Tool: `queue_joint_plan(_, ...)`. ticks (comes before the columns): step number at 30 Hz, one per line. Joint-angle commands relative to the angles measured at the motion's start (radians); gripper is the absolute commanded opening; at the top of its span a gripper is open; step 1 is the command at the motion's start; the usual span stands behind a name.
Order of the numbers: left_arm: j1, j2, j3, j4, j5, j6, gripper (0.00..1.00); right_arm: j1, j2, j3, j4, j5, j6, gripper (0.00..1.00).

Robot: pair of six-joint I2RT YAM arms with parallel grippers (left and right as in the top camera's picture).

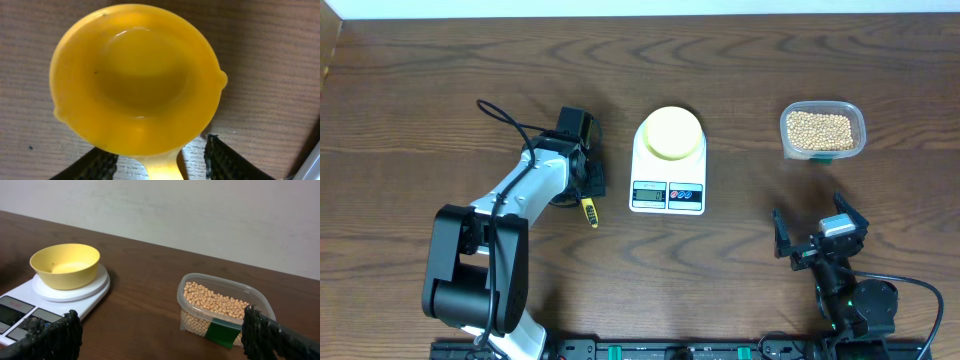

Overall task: Scoop item into bowl and weigh 50g on scale
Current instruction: 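Reach the left gripper to the yellow scoop handle and grasp it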

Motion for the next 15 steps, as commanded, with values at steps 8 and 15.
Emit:
queue_joint_plan(8,-0.001,0.011,-0.003,-0.002,-0.012,-0.006,0.31,0.0,-0.005,-0.001,-0.005,-0.003,-0.008,0.99)
queue_joint_plan(15,-0.001,0.011,-0.003,-0.003,-0.012,-0.006,0.26,0.0,-0.005,-0.001,-0.005,-0.003,-0.008,0.99)
